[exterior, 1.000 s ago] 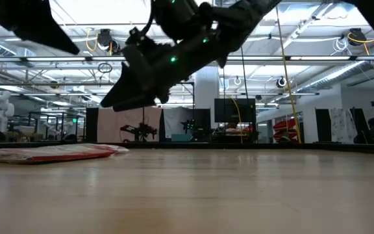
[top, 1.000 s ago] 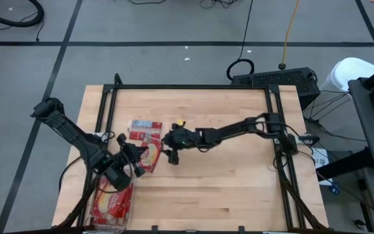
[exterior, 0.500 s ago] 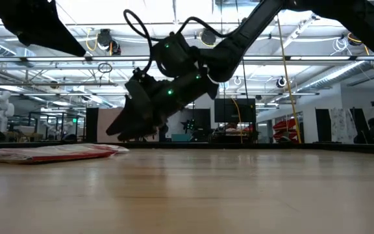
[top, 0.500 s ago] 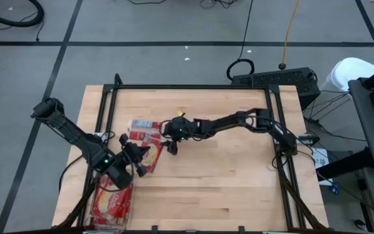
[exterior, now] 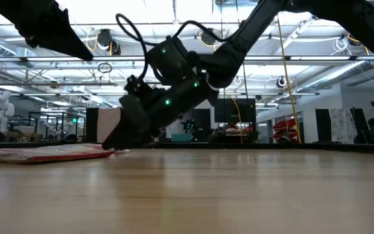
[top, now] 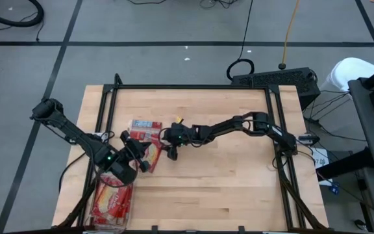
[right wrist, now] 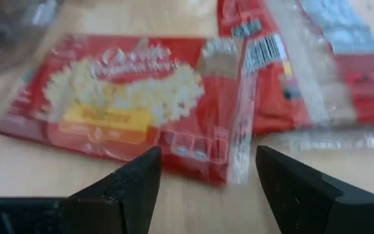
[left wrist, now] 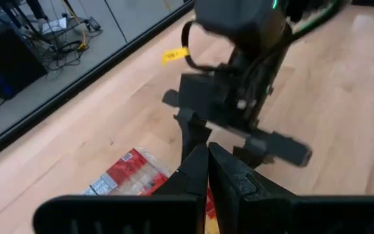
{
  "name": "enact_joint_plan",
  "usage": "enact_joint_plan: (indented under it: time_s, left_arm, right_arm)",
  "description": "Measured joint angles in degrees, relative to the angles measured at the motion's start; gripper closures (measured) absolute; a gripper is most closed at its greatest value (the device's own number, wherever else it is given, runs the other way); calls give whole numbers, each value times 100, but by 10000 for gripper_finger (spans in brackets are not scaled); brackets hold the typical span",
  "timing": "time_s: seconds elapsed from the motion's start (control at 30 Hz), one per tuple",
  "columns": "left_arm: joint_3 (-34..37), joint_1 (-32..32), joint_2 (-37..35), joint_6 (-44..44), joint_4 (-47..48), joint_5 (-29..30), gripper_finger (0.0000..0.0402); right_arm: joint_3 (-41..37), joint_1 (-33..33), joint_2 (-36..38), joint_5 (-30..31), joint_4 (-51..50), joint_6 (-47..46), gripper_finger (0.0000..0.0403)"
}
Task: Sort popcorn bags into baskets
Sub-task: Put the popcorn bag into the transparent bin
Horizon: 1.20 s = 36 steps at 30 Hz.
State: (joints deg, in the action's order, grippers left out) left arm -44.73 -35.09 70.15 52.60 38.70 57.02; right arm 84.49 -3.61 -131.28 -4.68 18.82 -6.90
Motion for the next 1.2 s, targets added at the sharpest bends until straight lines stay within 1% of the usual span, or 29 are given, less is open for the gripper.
enact_joint_plan:
  time_s: [0.17, 0.3, 0.43, 0.6, 0.63, 0.7, 0.8, 0.9, 1.1, 1.2]
  left_arm:
    - [0, 20, 0, -156, -200, -3, 382]
    - [0, 32, 0, -405, -421, -4, 382]
    - [0, 54, 2, -566, -614, -5, 382]
    - [0, 57, 0, -581, -666, -33, 382]
    - [0, 57, 0, -581, -675, -54, 382]
    - [0, 57, 2, -586, -667, -116, 382]
    - [0, 57, 0, -577, -640, -199, 382]
    - [0, 57, 0, -534, -636, -206, 382]
    - [0, 57, 0, -520, -610, -203, 382]
    - [0, 66, 0, -525, -599, -165, 382]
  right_arm:
    - [0, 116, -79, 201, -8, 12, 166]
    - [0, 153, -132, 305, 107, 45, 199]
    - [0, 144, -220, 316, 347, -152, 259]
    - [0, 148, -261, 141, 476, -206, 375]
    - [0, 155, -259, 134, 478, -188, 389]
    - [0, 175, -200, 132, 389, -138, 393]
    - [-2, 199, 33, 33, -45, -34, 399]
    - [-2, 284, 381, -75, -857, 157, 402]
    - [-2, 654, 1034, -161, -2870, 348, 402]
    - [-2, 855, 1196, -310, -3734, 120, 403]
